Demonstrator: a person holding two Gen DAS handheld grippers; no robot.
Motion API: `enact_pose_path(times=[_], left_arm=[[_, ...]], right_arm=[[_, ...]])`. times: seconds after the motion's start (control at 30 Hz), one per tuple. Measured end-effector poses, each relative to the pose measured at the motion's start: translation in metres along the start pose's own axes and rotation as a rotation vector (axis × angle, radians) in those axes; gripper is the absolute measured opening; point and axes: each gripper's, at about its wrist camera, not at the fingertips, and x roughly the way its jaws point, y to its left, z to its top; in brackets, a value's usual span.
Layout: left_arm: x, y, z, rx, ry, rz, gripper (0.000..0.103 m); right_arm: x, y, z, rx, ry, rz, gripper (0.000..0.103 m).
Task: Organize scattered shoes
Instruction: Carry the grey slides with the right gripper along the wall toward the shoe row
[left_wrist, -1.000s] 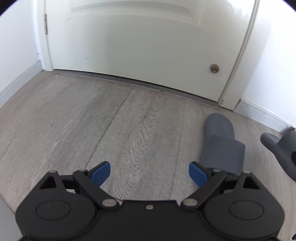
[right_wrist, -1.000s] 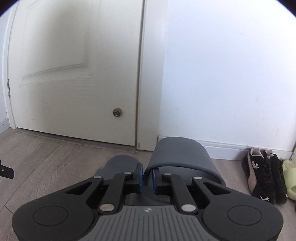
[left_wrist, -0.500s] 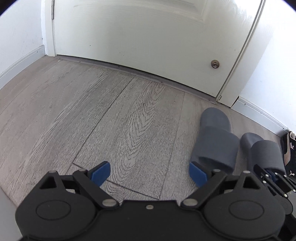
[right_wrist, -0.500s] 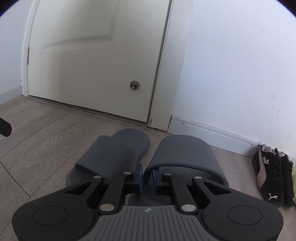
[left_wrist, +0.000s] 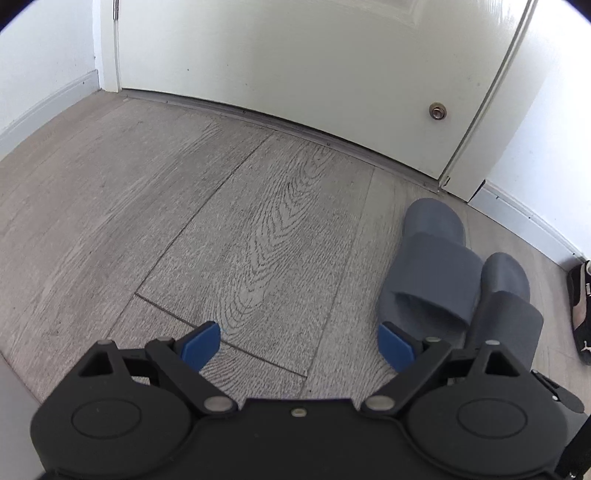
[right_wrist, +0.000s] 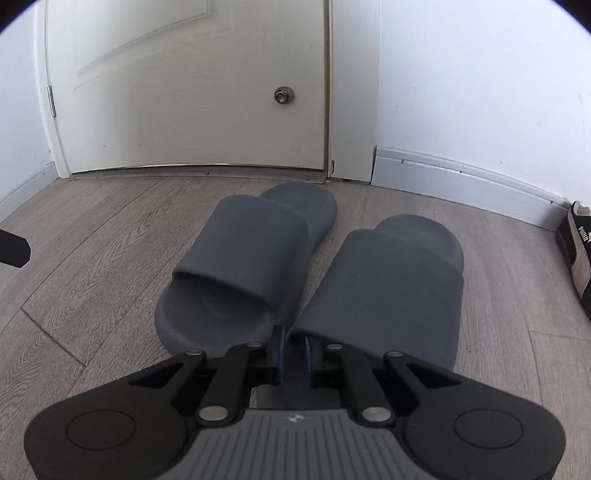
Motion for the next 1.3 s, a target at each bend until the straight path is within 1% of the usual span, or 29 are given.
enact_pose_path(times=[0.13, 0.27, 0.3, 0.33, 0.4, 0.43, 0.47, 0.57, 0.63, 0.73, 0.87, 1.1, 1.23, 1.3], left_arm=[[0.003, -0.011, 0.003, -0.056, 0.001, -0.008, 0.093], [0.006, -0.021, 0.0, -0.081, 0.01, -0.044, 0.093], [0.005, -0.024, -0.002, -0.071, 0.007, -0.035, 0.093], [0.005, -0.029, -0.003, -0.059, 0.003, -0.023, 0.093], [0.004, -0.035, -0.005, -0.029, -0.006, 0.0, 0.093], [0.004, -0.037, -0.006, -0.014, -0.009, 0.012, 0.093], [0.004, -0.038, -0.007, -0.004, -0.008, 0.016, 0.093], [0.011, -0.039, -0.007, 0.008, 0.014, 0.026, 0.092], [0.015, -0.038, -0.007, 0.014, 0.021, 0.033, 0.093], [0.019, -0.035, -0.005, 0.033, 0.022, 0.041, 0.093], [0.021, -0.033, -0.006, 0.047, 0.035, 0.048, 0.093], [0.027, -0.026, -0.003, 0.022, 0.048, 0.051, 0.093], [0.029, -0.02, -0.002, 0.014, 0.05, 0.058, 0.093], [0.03, -0.018, -0.002, 0.004, 0.055, 0.054, 0.093]], right_arm=[[0.004, -0.002, -0.001, -0.055, -0.043, 0.034, 0.012], [0.01, -0.006, 0.007, -0.02, -0.039, 0.05, 0.014], [0.011, -0.005, 0.007, -0.001, -0.035, 0.052, 0.02], [0.011, -0.004, 0.007, 0.018, -0.032, 0.056, 0.037], [0.01, 0.003, 0.004, 0.025, -0.051, 0.047, 0.049], [0.01, 0.007, 0.002, 0.023, -0.064, 0.04, 0.053], [0.01, 0.011, 0.001, 0.022, -0.078, 0.033, 0.055], [0.019, 0.027, 0.002, 0.03, -0.09, -0.018, 0.062], [0.025, 0.034, 0.006, 0.04, -0.082, -0.048, 0.071], [0.033, 0.041, 0.011, 0.074, -0.084, -0.104, 0.073], [0.043, 0.043, 0.017, 0.101, -0.097, -0.177, 0.073], [0.058, 0.037, 0.025, 0.095, -0.109, -0.221, 0.073], [0.069, 0.023, 0.035, 0.102, -0.109, -0.228, 0.073], [0.073, 0.015, 0.039, 0.118, -0.108, -0.245, 0.073]])
